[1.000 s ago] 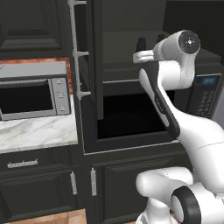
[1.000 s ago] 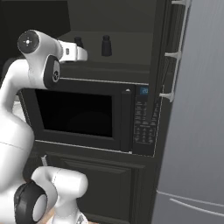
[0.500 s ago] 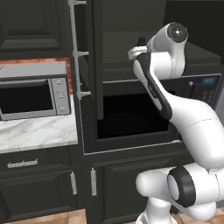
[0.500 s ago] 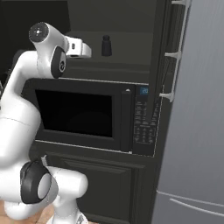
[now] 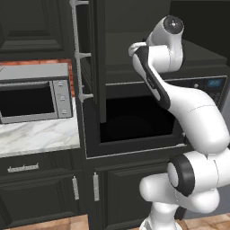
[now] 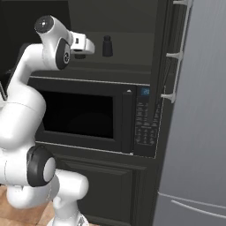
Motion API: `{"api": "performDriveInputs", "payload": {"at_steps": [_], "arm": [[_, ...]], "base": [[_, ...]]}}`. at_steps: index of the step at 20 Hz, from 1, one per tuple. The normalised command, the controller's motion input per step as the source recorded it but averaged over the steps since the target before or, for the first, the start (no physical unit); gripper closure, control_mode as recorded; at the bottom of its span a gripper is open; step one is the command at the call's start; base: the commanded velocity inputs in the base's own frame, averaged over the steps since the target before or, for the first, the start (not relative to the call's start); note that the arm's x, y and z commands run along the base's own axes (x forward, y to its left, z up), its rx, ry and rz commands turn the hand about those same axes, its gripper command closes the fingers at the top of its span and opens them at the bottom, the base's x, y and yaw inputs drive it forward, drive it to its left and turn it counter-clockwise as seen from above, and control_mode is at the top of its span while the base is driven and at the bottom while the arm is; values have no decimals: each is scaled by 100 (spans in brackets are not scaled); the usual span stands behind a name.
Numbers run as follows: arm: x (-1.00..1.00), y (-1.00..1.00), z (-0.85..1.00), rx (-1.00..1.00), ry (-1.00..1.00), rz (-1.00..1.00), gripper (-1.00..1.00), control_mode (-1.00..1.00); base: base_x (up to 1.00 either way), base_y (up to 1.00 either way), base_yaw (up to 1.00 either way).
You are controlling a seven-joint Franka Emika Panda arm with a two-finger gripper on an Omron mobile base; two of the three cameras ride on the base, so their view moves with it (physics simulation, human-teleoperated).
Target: Take 2 condiments from the cabinet and move them on the counter near the stove.Make sure the condiments are lined up with each other, next to each other.
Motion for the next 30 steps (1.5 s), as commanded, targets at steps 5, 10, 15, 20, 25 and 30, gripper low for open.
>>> {"api": "performDriveInputs", "payload": {"at_steps": [5, 10, 15, 20, 25, 30], "arm": [[16, 0, 0, 0, 0, -1, -100, -100], [8, 0, 0, 0, 0, 0, -100, -100], [0, 0, -1, 0, -3, 0, -100, -100], [5, 0, -2, 0, -2, 0, -100, -100], [13, 0, -5, 0, 0, 0, -100, -100], [14, 0, 0, 0, 0, 0, -100, -100]], "base": [[0, 0, 0], [0, 0, 0], [0, 0, 0], [0, 0, 0], [0, 0, 0], [0, 0, 0]]}}
